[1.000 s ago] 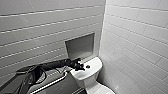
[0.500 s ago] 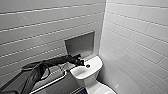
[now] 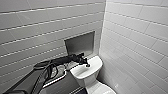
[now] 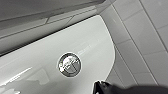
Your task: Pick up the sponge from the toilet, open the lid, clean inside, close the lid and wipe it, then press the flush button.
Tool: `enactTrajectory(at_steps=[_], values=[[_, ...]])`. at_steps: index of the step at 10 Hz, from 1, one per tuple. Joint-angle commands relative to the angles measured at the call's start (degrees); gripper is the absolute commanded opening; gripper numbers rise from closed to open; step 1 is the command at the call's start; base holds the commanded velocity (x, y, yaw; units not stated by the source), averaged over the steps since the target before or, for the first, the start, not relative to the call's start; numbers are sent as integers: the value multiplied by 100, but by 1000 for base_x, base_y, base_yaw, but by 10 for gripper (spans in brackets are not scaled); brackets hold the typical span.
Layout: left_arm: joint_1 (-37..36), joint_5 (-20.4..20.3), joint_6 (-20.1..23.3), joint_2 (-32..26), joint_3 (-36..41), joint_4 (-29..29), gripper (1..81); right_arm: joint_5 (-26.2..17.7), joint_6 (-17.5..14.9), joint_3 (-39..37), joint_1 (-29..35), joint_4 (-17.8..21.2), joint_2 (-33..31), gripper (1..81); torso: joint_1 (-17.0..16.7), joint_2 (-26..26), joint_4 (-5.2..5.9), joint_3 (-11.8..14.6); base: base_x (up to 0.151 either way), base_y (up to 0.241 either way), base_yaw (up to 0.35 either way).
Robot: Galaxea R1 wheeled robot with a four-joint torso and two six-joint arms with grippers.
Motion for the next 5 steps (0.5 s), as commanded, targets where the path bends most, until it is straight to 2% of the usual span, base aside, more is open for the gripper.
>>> enactTrajectory(at_steps=[1, 3, 4, 5], values=[[-1133, 77, -50, 301, -413, -80, 10, -391, 11, 121, 85, -51, -93, 10, 0, 0, 0, -233, 0, 0, 0], [-1202, 59, -50, 354, -475, -80, 10, -382, 11, 121, 85, -51, -84, 10, 0, 0, 0, -524, 0, 0, 0], [-1238, 59, -50, 363, -475, -72, 10, -382, 11, 121, 85, -51, -84, 10, 2, 0, 0, -343, 0, 0, 0], [-1256, 42, -50, 380, -475, -72, 10, -357, 11, 121, 85, -51, -84, 10, 5, 2, 0, -448, 0, 0, 0]])
